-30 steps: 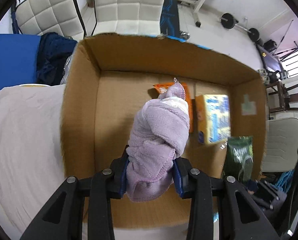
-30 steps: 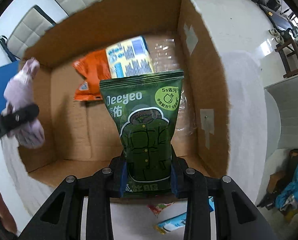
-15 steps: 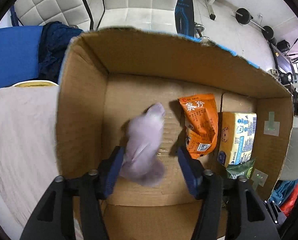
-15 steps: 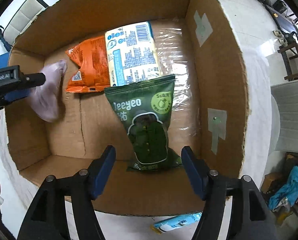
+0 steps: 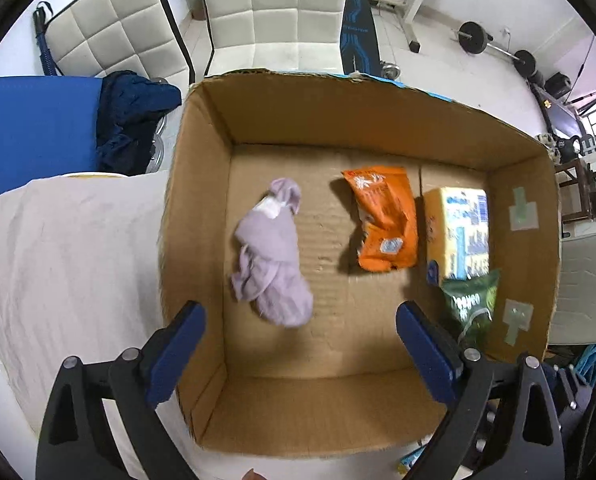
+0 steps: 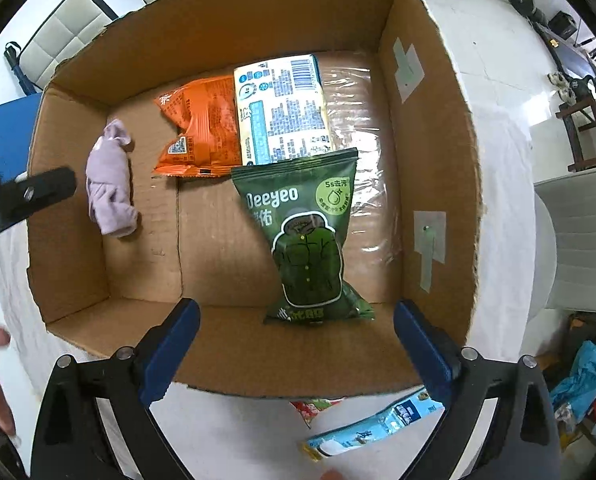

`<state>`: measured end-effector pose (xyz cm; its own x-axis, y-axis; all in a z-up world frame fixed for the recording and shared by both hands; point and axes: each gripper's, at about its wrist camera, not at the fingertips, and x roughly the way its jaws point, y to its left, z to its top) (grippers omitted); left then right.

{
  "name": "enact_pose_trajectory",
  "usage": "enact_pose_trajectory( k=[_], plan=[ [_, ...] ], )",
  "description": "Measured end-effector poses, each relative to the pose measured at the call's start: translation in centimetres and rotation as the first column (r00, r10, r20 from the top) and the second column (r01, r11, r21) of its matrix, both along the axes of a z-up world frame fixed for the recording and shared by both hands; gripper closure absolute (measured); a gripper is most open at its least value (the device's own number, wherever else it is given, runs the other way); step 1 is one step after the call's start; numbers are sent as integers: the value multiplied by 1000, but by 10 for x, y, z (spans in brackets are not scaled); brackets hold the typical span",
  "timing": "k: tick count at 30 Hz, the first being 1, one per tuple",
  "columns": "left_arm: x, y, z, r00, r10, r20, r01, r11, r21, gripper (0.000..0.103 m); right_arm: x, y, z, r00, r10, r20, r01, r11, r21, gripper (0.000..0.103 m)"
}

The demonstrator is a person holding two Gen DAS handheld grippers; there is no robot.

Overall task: Organize soft objects
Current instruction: 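Grasp the blue Nestle pouch with the right tool while the left tool grasps the red snack bag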

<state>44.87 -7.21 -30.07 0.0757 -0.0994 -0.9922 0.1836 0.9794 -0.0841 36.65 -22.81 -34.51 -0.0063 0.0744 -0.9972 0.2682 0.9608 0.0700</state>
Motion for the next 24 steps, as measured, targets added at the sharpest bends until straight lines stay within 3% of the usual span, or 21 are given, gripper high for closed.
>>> enact_pose_trajectory(
  k=[5,13,24],
  plan=[
    [-33,8,24,998,6,62,-4,1000,-30,5,-12,2,23,999,11,48,-10,1000,-19,4],
    [-92,12,88,976,-13,215,27,998,-63,5,-43,21,81,979,64,194,-51,996,-72,4],
    [-136,22,135,945,9,326,18,997,-81,5,-87,33,127,959,54,279,-46,998,-36,4]
  ],
)
